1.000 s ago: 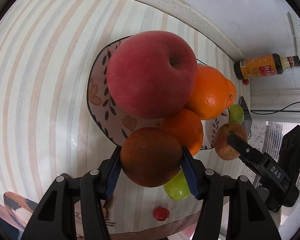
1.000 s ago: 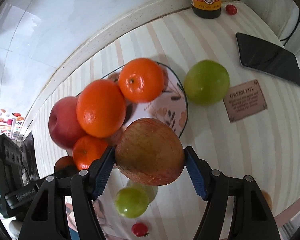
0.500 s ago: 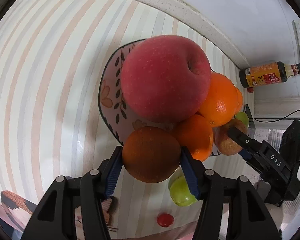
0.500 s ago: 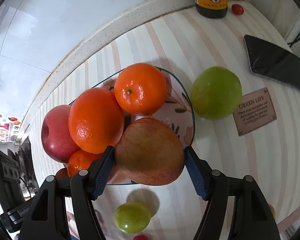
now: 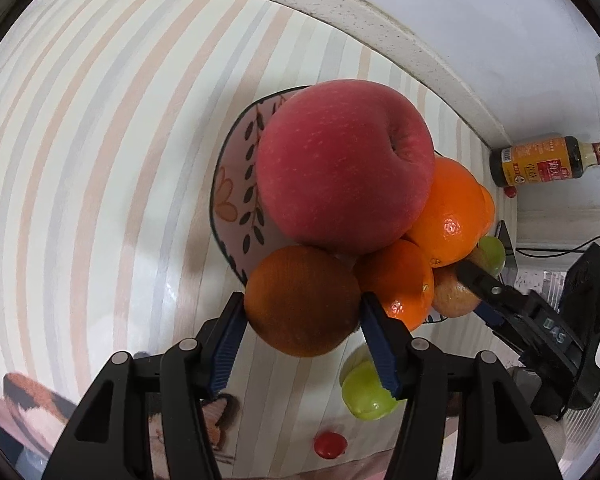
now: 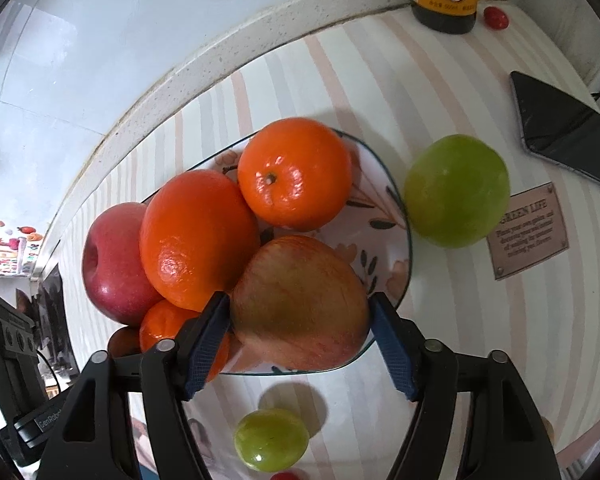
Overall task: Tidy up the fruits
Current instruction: 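Place the brown fruit on the plate with the left tool while the right places the apple, then withdraw both tools from the plate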
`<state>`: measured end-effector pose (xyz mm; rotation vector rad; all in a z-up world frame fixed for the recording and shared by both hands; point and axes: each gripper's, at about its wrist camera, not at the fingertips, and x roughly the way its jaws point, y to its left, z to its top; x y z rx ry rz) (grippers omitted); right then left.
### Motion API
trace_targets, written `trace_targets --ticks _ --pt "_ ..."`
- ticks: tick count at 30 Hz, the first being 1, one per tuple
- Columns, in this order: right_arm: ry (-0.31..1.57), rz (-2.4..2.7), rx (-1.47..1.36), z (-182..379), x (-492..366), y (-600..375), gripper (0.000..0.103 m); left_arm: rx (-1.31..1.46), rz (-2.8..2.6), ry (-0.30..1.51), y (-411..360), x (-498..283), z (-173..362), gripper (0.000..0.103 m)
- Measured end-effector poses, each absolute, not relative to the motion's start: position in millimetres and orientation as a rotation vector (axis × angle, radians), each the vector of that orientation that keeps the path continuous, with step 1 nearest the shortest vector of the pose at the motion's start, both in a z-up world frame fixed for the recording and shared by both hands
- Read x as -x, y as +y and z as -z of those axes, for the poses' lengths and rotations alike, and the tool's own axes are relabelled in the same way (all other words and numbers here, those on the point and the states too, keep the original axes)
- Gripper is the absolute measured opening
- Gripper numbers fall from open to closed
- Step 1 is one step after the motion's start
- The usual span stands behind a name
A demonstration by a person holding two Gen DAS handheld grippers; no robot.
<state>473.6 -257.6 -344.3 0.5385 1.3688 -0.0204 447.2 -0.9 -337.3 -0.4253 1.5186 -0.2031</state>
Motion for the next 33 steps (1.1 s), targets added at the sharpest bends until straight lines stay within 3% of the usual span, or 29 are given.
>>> trace_targets --ticks 1,2,4,20,33 --pt "1.36 0.018 -0.544 341.8 -473.5 -257.8 0.094 0.409 0.199 1.516 -2.3 -447.7 334.4 0.061" --pt "1.348 0.026 -0.541 337.7 -473.3 -258.4 0.097 0.384 0.196 1.506 -4.1 -448.3 329.6 0.074" --pt "1.338 0.03 -0.539 330.3 -473.8 -259.8 0.097 0.348 0.188 1.488 -6.4 -449.0 321.1 0.088" --pt "1.232 0.089 -0.148 245.4 -396.4 -239.1 0.098 0.021 0.096 1.302 -23.0 -393.4 251.4 0.088" --pt "1.113 0.049 -0.069 175.9 -324.7 -218.8 0.098 0.009 0.102 1.192 -31.5 -326.8 186.0 0.088"
